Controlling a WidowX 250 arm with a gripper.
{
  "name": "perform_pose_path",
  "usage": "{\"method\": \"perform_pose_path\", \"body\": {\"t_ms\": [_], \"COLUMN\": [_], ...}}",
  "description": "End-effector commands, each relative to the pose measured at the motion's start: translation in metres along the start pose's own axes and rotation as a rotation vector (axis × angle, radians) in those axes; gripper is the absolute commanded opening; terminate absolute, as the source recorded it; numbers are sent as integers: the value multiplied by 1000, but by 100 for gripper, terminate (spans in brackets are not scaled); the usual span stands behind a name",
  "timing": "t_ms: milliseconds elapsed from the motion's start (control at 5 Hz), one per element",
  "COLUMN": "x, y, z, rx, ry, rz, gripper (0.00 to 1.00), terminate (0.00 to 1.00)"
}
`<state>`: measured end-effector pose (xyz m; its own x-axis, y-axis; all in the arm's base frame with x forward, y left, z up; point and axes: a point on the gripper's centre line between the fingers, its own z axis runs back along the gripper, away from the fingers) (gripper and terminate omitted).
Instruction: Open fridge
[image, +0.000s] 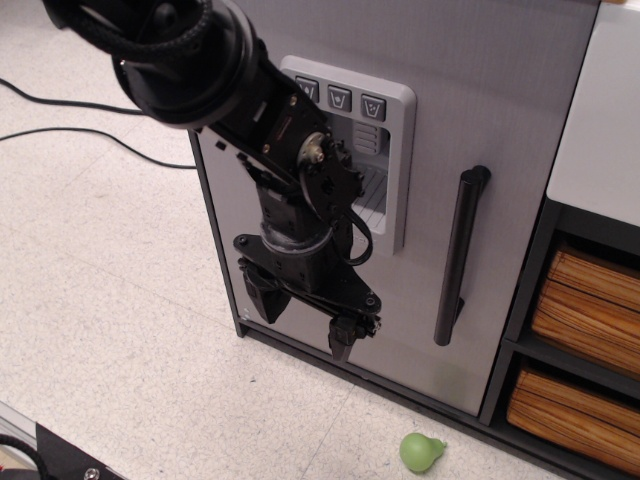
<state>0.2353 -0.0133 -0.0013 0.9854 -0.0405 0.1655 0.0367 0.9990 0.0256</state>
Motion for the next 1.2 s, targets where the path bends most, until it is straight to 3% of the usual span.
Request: {"method": "perform_pose_path", "body": {"t_ms": [0,200,600,1000], "x": [0,26,76,118], "y": [0,-17,-43,-50], "z": [0,-4,31,48], "rx": [0,-42,-84,-77], "ry": [0,-52,-182,-281], "rz": [0,-29,36,103], "gripper": [100,100,100,100], "terminate": [0,0,0,0]}}
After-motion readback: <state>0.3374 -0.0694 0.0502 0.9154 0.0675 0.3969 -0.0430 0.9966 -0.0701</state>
